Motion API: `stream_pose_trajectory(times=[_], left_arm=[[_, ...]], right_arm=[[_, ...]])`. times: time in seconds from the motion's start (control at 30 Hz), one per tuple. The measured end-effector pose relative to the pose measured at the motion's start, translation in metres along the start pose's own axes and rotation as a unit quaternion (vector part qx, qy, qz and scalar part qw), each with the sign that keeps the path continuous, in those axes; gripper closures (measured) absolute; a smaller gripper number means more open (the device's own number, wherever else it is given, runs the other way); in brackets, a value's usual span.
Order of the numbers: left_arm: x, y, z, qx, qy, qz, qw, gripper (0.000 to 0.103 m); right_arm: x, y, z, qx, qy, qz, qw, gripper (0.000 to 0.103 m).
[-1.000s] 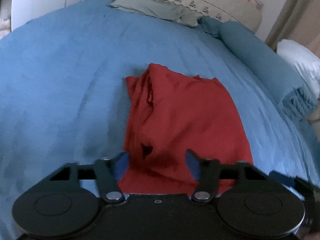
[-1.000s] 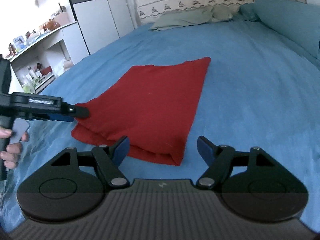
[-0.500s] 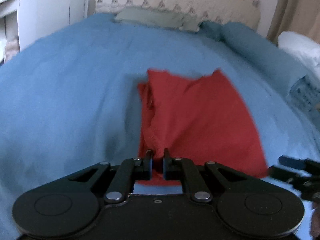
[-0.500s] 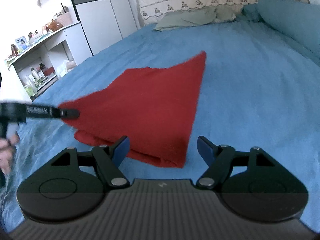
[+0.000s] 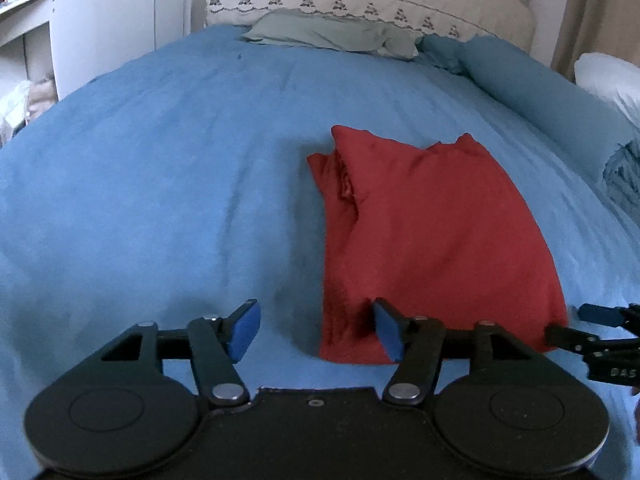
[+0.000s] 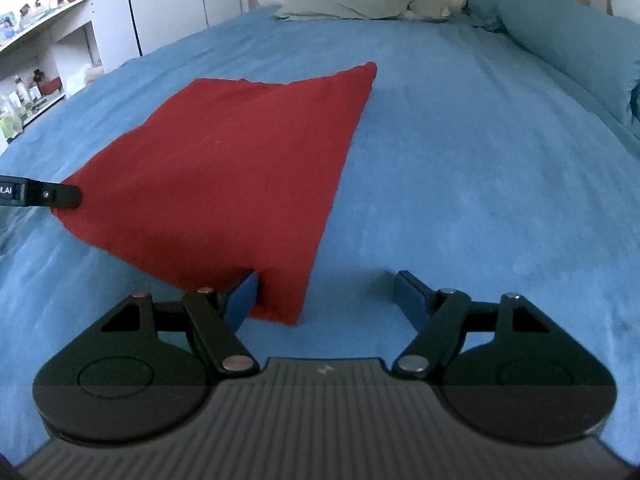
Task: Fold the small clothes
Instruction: 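Grasp the folded sweater edge with the left tool, then fold the held edge over the bundle and open the left tool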
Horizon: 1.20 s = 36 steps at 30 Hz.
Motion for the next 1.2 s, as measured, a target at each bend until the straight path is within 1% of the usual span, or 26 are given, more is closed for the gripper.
stream_pose_trajectory(times=[0.07, 0.13, 0.2, 0.23, 0.37, 0.47, 0.57, 0.6, 0.67, 0.7, 0.77, 0.8, 0.83, 0.87, 0.9, 0.93, 0.97, 1.0, 1.07, 1.13, 1.2], left_arm=[[-0.005, 0.0, -0.004, -0.003, -0.006, 0.003, 1.0, 0.027], [-0.018, 0.002, -0.004, 0.0, -0.016, -0.005, 0.9999, 0.0], [-0.034, 0.005, 0.001, 0.017, -0.025, -0.019, 0.9993, 0.0], [-0.044, 0.007, 0.007, 0.029, -0.02, -0.028, 0.999, 0.0], [-0.077, 0.015, 0.044, 0.073, 0.034, -0.055, 0.9952, 0.0], [-0.09, 0.02, 0.07, 0.097, 0.06, -0.062, 0.9916, 0.0], [-0.094, 0.022, 0.094, 0.13, 0.091, -0.081, 0.984, 0.006], [-0.093, 0.023, 0.103, 0.14, 0.101, -0.09, 0.9808, 0.011], [-0.091, 0.022, 0.116, 0.147, 0.117, -0.106, 0.9764, 0.016], [-0.089, 0.022, 0.122, 0.151, 0.122, -0.113, 0.9745, 0.021], [-0.085, 0.021, 0.126, 0.153, 0.122, -0.116, 0.9738, 0.025], [-0.084, 0.02, 0.125, 0.155, 0.12, -0.115, 0.9738, 0.037], [-0.085, 0.017, 0.124, 0.167, 0.123, -0.117, 0.9711, 0.056], [-0.086, 0.016, 0.125, 0.171, 0.126, -0.121, 0.9697, 0.059], [-0.087, 0.014, 0.122, 0.164, 0.123, -0.117, 0.9718, 0.064], [-0.09, 0.01, 0.118, 0.157, 0.118, -0.107, 0.9746, 0.07], [-0.092, 0.006, 0.113, 0.149, 0.113, -0.096, 0.9777, 0.071], [-0.094, 0.003, 0.107, 0.143, 0.108, -0.089, 0.9797, 0.074], [-0.1, -0.005, 0.092, 0.143, 0.094, -0.082, 0.9818, 0.076], [-0.105, -0.017, 0.072, 0.153, 0.083, -0.074, 0.9819, 0.076], [-0.107, -0.031, 0.05, 0.16, 0.074, -0.055, 0.9827, 0.076]], right_arm=[[-0.004, -0.001, -0.006, -0.003, 0.006, 0.002, 1.0, 0.012], [-0.014, 0.0, -0.017, -0.014, -0.005, 0.012, 1.0, 0.011], [-0.031, 0.002, -0.024, -0.022, -0.016, 0.016, 0.999, 0.002], [-0.041, 0.003, -0.024, -0.023, -0.012, 0.02, 0.999, 0.0], [-0.079, 0.005, -0.007, -0.051, 0.024, 0.049, 0.997, 0.0], [-0.103, 0.001, 0.02, -0.061, 0.057, 0.076, 0.994, 0.0], [-0.114, -0.006, 0.048, -0.066, 0.085, 0.102, 0.989, 0.0], [-0.116, -0.01, 0.057, -0.07, 0.095, 0.112, 0.987, 0.0], [-0.114, -0.016, 0.074, -0.084, 0.11, 0.138, 0.981, 0.0], [-0.112, -0.019, 0.081, -0.092, 0.115, 0.152, 0.977, 0.0], [-0.109, -0.021, 0.087, -0.099, 0.11, 0.173, 0.974, 0.0], [-0.108, -0.021, 0.088, -0.1, 0.105, 0.178, 0.973, 0.012], [-0.109, -0.018, 0.089, -0.103, 0.102, 0.178, 0.973, 0.019], [-0.11, -0.015, 0.09, -0.115, 0.105, 0.176, 0.972, 0.036], [-0.111, -0.011, 0.09, -0.12, 0.11, 0.176, 0.971, 0.042], [-0.113, -0.007, 0.088, -0.115, 0.109, 0.172, 0.972, 0.048], [-0.115, -0.006, 0.085, -0.117, 0.108, 0.17, 0.973, 0.057], [-0.118, -0.004, 0.082, -0.119, 0.104, 0.17, 0.973, 0.06], [-0.125, -0.003, 0.068, -0.126, 0.093, 0.175, 0.972, 0.064], [-0.13, -0.001, 0.05, -0.136, 0.083, 0.175, 0.972, 0.065], [-0.136, 0.0, 0.029, -0.138, 0.078, 0.16, 0.974, 0.065]])
Point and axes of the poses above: each gripper's, at about its wrist camera, not at the fingertips, and z roughly the way its jaws point, y to its left, x to its underside, the point moved 3 cm from there along z, roughly the way its jaws point, and after that the axes turned 7 degrees about z, right-handed, at the moved point
